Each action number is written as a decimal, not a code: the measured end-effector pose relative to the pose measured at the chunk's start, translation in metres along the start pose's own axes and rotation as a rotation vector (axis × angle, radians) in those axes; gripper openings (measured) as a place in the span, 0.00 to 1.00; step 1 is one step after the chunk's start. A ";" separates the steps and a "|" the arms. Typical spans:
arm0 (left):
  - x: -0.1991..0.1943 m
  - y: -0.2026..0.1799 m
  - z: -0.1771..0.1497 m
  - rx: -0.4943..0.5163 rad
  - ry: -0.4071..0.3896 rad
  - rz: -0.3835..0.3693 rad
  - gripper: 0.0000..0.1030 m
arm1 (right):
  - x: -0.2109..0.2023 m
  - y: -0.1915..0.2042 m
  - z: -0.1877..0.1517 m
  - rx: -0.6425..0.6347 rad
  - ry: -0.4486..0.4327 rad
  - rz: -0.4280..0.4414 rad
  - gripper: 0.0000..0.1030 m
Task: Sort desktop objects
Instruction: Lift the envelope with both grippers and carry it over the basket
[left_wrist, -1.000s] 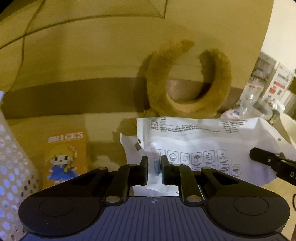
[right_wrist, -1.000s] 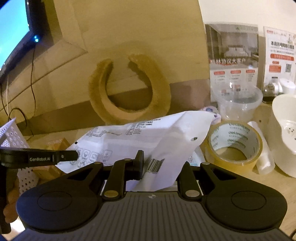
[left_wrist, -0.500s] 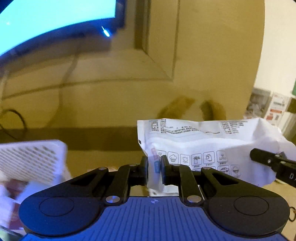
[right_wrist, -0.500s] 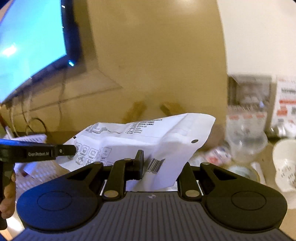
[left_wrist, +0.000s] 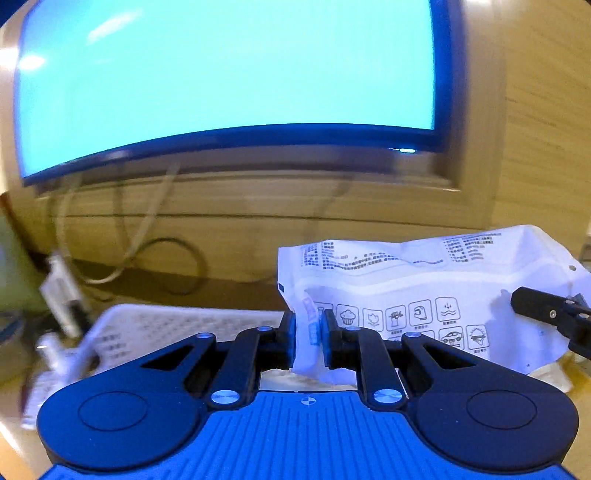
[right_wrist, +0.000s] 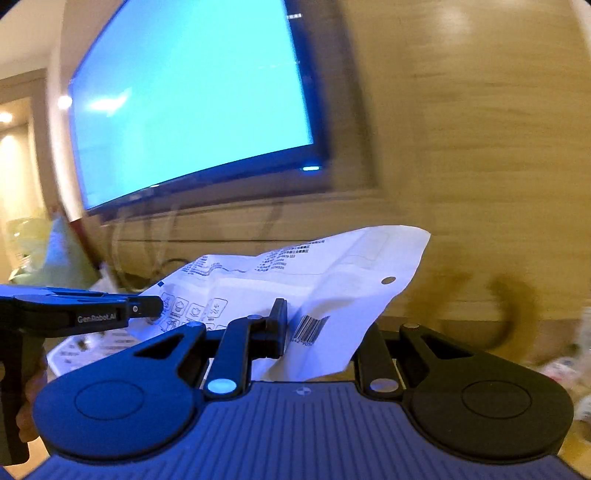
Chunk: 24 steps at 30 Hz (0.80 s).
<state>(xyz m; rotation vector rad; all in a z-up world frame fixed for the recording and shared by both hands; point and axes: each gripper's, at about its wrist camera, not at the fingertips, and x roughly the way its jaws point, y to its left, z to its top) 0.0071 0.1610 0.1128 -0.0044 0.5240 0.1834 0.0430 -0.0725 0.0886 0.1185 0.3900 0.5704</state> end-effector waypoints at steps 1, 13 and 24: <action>-0.002 0.011 -0.001 -0.005 -0.001 0.017 0.10 | 0.006 0.010 0.000 -0.007 0.003 0.017 0.19; -0.006 0.122 -0.019 -0.037 0.037 0.156 0.10 | 0.070 0.108 -0.018 -0.028 0.112 0.150 0.19; 0.023 0.171 -0.041 -0.066 0.105 0.137 0.11 | 0.110 0.149 -0.043 -0.040 0.209 0.141 0.19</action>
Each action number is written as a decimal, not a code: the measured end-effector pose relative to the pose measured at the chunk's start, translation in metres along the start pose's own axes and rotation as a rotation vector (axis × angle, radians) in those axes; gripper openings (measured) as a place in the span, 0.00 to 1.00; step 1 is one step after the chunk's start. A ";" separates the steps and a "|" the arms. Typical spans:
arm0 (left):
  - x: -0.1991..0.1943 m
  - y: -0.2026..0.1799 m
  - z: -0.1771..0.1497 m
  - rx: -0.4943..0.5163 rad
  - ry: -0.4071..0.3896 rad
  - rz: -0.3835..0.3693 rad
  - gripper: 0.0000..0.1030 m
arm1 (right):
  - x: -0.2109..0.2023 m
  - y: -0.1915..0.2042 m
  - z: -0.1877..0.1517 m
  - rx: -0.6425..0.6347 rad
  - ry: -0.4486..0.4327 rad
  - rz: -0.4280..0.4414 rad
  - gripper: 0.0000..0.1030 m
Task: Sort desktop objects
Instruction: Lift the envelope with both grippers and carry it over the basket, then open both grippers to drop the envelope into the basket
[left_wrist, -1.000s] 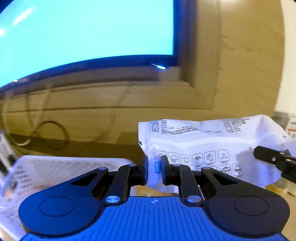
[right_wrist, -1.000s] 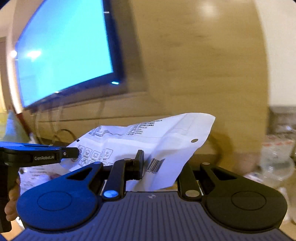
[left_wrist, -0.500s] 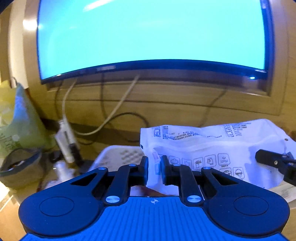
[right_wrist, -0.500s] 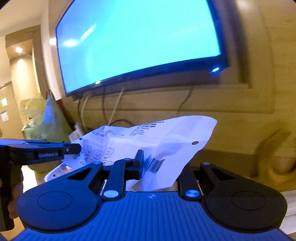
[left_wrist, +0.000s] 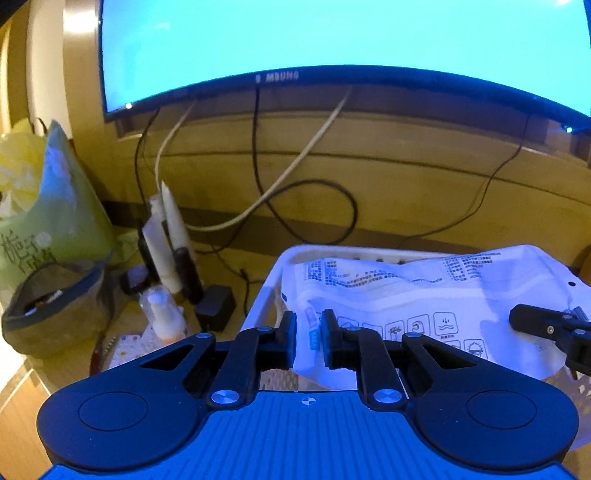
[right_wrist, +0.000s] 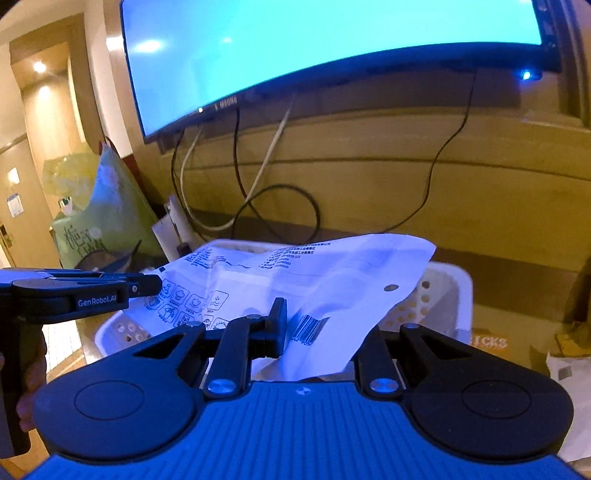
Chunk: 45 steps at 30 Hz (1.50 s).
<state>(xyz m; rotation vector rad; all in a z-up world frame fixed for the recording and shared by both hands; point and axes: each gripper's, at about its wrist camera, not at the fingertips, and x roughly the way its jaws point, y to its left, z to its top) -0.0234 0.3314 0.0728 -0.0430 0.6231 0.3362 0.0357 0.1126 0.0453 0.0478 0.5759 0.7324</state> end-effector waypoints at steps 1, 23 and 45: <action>0.002 0.001 -0.001 0.003 0.002 -0.004 0.11 | 0.004 0.001 -0.001 0.001 0.007 -0.006 0.19; 0.022 -0.020 -0.006 0.108 -0.005 -0.088 0.81 | 0.016 0.010 -0.015 0.027 0.163 -0.101 0.61; -0.053 -0.055 -0.022 0.089 0.088 0.129 1.00 | -0.053 0.031 0.008 -0.111 0.195 -0.090 0.92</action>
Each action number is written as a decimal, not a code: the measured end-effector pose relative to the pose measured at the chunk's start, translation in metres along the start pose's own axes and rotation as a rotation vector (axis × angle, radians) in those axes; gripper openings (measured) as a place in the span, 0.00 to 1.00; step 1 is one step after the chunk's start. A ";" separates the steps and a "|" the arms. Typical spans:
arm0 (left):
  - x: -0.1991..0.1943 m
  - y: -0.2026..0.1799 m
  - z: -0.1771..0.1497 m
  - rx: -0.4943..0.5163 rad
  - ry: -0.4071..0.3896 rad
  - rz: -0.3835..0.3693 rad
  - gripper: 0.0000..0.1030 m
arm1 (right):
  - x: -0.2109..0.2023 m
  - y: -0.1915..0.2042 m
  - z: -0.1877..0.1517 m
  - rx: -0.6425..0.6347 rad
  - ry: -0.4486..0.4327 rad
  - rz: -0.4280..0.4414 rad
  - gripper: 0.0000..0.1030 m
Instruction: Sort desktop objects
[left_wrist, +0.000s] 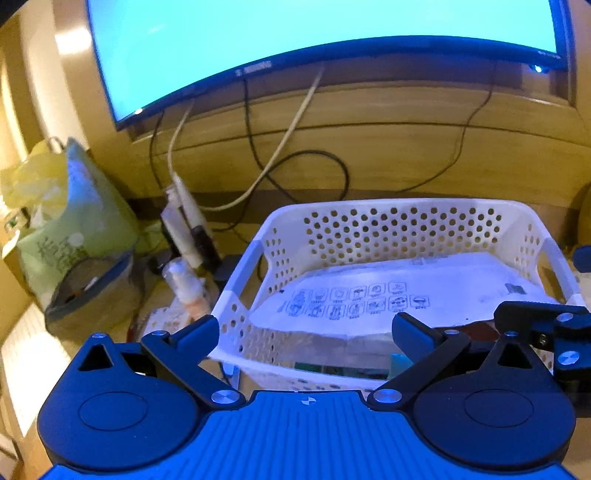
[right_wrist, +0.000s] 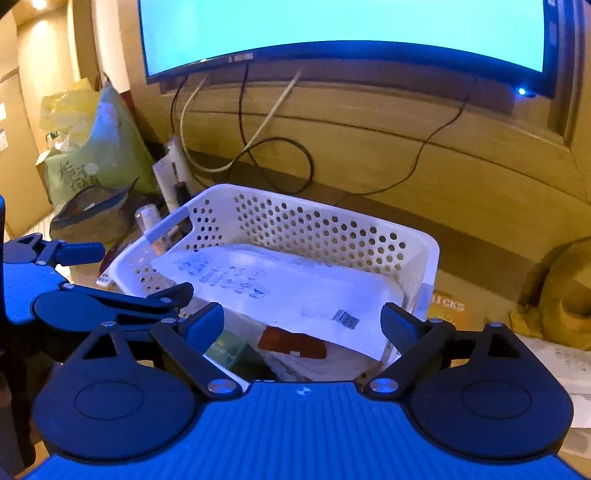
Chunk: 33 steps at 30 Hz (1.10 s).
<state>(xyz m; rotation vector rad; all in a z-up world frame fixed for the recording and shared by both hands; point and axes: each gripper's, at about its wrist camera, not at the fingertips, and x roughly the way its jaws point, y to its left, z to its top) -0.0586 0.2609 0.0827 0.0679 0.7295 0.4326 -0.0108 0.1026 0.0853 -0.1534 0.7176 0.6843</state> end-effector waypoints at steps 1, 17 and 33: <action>-0.001 0.002 0.000 -0.014 0.010 -0.008 1.00 | -0.001 0.000 0.001 -0.003 0.002 0.007 0.92; -0.009 0.017 -0.005 -0.091 0.090 -0.020 1.00 | 0.003 0.006 0.006 -0.022 0.070 -0.003 0.94; -0.006 0.016 0.008 -0.088 0.077 -0.038 1.00 | 0.018 0.006 -0.007 0.005 0.119 -0.029 0.94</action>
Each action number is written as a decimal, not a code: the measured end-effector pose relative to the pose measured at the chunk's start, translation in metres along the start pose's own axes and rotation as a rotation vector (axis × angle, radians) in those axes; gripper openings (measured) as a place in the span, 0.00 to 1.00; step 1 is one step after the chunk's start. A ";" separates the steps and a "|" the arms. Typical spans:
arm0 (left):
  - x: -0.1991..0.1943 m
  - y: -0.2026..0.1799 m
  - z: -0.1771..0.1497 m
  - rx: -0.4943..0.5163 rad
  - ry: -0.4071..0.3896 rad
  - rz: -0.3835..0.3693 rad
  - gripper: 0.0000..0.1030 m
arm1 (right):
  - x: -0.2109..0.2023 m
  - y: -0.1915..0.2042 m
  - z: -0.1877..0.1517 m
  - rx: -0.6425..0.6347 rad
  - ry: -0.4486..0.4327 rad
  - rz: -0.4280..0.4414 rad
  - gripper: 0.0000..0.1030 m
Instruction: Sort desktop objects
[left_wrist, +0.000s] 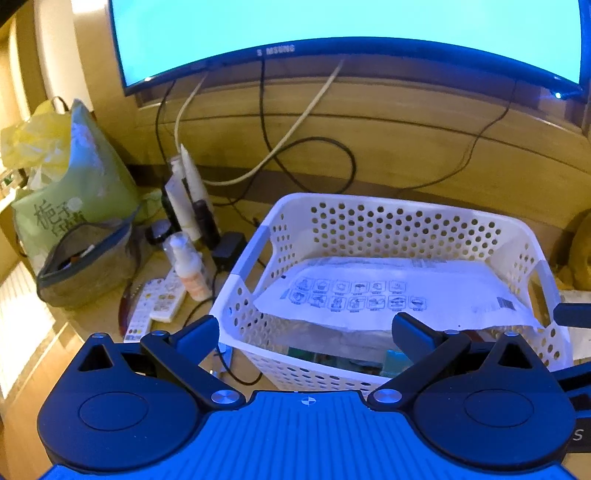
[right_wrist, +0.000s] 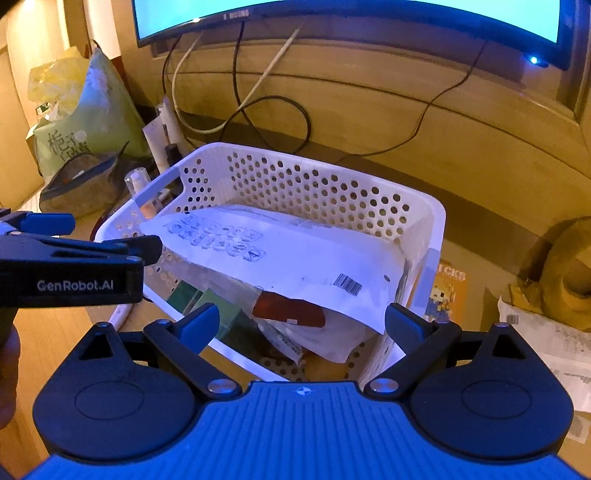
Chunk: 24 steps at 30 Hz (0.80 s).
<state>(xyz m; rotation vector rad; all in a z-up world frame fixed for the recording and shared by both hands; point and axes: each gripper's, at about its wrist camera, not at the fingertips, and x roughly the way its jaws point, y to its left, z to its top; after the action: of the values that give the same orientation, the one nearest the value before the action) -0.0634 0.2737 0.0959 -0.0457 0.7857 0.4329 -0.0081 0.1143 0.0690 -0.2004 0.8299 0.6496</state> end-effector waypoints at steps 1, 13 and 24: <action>0.001 0.000 0.000 0.004 0.001 0.002 1.00 | 0.001 0.001 0.000 0.004 0.000 0.000 0.94; 0.009 0.004 -0.001 -0.001 0.021 -0.009 1.00 | 0.004 0.004 0.003 0.004 0.000 -0.007 0.94; 0.006 0.000 -0.005 0.029 0.075 0.001 1.00 | 0.003 0.002 -0.002 0.016 0.052 -0.002 0.95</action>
<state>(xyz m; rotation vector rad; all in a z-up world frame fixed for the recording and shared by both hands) -0.0633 0.2750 0.0882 -0.0344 0.8662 0.4224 -0.0092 0.1162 0.0658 -0.2043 0.8850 0.6376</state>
